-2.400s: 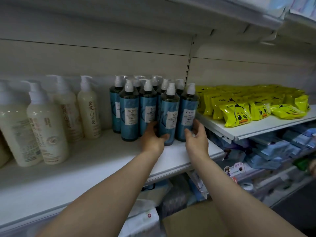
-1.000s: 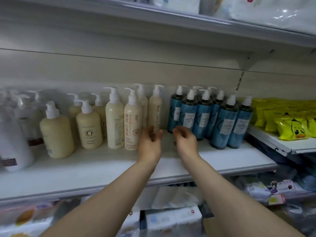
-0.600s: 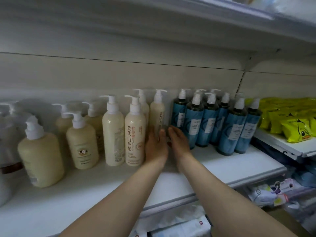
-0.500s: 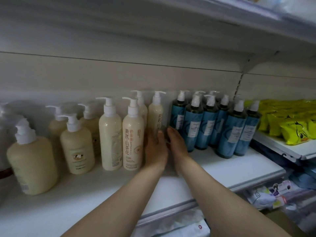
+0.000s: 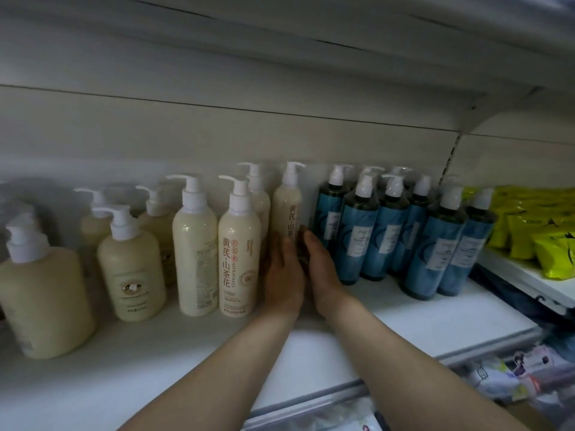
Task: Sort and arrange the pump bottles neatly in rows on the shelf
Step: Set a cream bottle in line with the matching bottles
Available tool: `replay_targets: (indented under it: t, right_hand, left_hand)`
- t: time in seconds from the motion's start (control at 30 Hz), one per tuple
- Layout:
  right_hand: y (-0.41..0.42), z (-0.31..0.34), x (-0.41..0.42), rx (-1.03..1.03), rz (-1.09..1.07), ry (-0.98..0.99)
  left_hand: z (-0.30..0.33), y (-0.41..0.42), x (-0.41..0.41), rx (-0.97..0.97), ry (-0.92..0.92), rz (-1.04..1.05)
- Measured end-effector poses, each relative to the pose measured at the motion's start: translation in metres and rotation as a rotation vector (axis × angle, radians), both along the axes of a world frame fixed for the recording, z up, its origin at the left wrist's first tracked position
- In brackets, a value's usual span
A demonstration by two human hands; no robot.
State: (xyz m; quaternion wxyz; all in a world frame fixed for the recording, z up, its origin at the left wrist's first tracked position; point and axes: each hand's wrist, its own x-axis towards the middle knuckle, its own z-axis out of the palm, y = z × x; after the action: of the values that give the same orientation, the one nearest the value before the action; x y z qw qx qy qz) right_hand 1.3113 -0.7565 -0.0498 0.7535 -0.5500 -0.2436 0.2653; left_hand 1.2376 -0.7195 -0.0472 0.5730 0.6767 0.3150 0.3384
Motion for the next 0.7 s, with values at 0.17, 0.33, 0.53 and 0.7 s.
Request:
replay_targets:
  t: [0.17, 0.33, 0.53, 0.7]
  right_hand:
    - [0.006, -0.012, 0.002, 0.017, -0.008, -0.015]
    - [0.005, -0.012, 0.007, -0.001, 0.010, 0.016]
    - [0.005, -0.020, 0.004, -0.040, -0.005, 0.042]
    - [0.002, -0.018, 0.006, -0.053, 0.000, 0.051]
  left_hand:
    - [-0.004, 0.000, 0.000, -0.006, -0.026, 0.010]
    - [-0.001, 0.001, -0.001, -0.039, 0.000, 0.008]
    - [0.000, -0.001, 0.002, -0.018, -0.014, 0.007]
    - [0.002, 0.000, -0.001, -0.064, -0.042, -0.028]
